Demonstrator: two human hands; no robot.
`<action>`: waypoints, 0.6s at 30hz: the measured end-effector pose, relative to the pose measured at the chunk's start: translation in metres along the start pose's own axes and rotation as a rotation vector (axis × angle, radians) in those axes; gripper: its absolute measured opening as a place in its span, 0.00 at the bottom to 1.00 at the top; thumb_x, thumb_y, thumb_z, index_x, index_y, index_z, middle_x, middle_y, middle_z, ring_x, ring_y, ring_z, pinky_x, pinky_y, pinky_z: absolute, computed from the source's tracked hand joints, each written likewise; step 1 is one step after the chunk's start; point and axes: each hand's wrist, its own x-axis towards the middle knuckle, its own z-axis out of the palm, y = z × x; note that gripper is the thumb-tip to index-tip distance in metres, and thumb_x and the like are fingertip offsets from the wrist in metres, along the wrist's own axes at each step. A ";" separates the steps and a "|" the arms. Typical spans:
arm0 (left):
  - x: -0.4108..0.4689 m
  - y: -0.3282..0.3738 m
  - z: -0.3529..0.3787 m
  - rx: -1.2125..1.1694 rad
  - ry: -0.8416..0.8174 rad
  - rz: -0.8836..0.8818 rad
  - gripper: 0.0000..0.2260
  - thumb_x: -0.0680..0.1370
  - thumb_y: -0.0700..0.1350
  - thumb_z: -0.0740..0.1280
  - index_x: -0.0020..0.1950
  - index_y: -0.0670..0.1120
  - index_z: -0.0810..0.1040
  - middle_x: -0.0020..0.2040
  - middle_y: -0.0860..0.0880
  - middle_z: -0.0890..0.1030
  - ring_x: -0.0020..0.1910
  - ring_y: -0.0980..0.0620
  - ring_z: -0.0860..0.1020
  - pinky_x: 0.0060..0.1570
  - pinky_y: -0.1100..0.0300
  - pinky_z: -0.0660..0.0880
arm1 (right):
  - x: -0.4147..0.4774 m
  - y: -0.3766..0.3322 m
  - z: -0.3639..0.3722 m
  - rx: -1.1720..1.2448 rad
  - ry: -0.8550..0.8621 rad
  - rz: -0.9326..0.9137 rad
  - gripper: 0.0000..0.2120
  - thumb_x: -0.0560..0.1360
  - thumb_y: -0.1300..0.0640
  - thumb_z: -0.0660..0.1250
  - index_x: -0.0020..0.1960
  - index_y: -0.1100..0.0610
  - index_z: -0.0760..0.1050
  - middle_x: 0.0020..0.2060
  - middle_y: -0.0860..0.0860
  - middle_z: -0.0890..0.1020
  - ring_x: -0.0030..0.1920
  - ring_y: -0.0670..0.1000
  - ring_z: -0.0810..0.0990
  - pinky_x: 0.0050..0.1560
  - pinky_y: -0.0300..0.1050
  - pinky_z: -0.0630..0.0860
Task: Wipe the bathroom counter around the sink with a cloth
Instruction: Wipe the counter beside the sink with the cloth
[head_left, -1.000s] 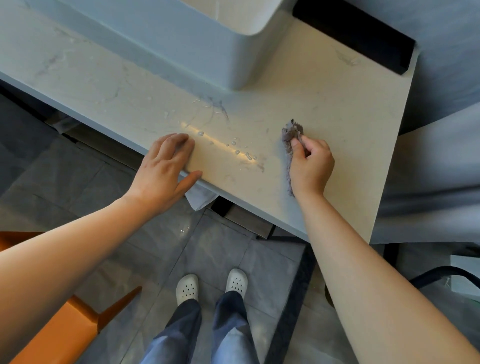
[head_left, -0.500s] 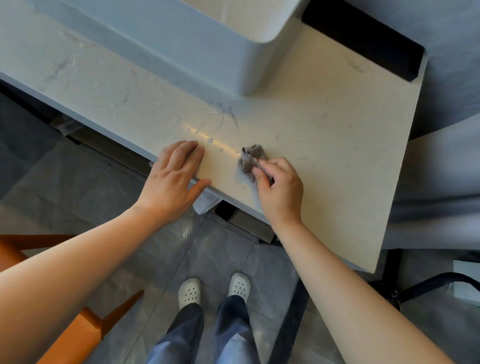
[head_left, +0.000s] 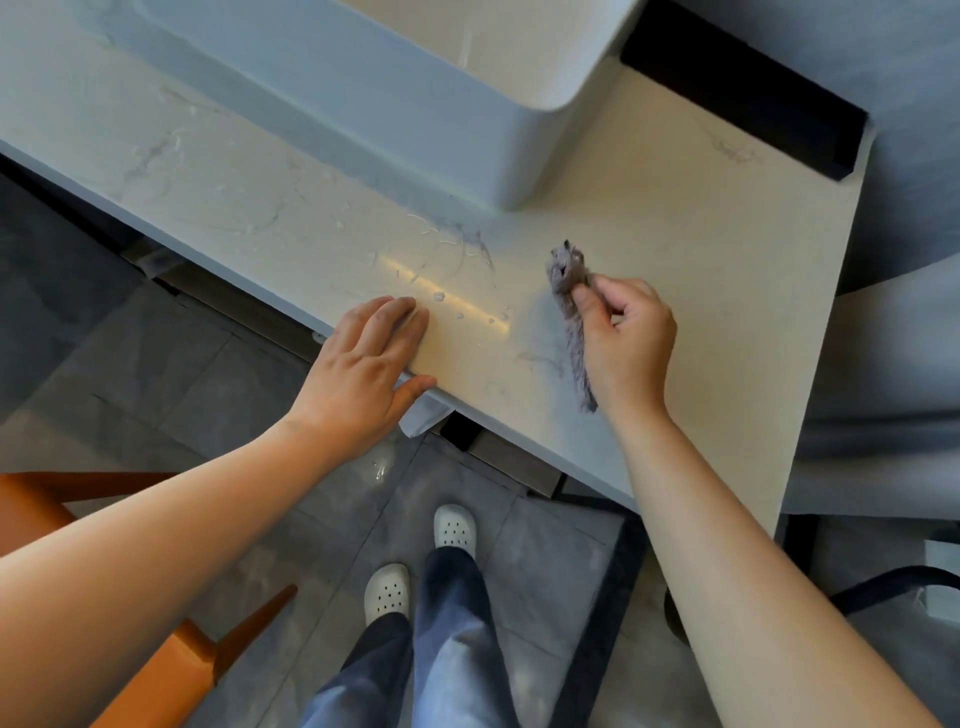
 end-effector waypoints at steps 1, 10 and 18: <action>0.000 0.000 0.000 0.004 -0.002 0.001 0.31 0.78 0.61 0.53 0.74 0.42 0.63 0.72 0.43 0.66 0.71 0.42 0.61 0.68 0.44 0.66 | 0.011 0.005 0.007 -0.030 0.003 0.002 0.08 0.74 0.60 0.68 0.51 0.59 0.82 0.41 0.51 0.79 0.41 0.47 0.76 0.42 0.28 0.69; 0.001 0.001 -0.001 -0.045 -0.005 -0.010 0.30 0.78 0.59 0.55 0.74 0.40 0.64 0.72 0.43 0.66 0.72 0.43 0.61 0.70 0.47 0.63 | 0.021 0.023 0.053 -0.179 0.040 -0.028 0.08 0.74 0.56 0.67 0.49 0.58 0.82 0.40 0.52 0.77 0.42 0.55 0.76 0.38 0.40 0.63; -0.013 -0.021 -0.008 -0.134 0.178 -0.125 0.27 0.79 0.56 0.57 0.69 0.37 0.70 0.66 0.40 0.71 0.68 0.41 0.67 0.73 0.55 0.56 | -0.031 0.001 0.071 -0.149 -0.049 -0.188 0.09 0.72 0.56 0.68 0.49 0.57 0.83 0.41 0.50 0.80 0.41 0.52 0.78 0.37 0.37 0.68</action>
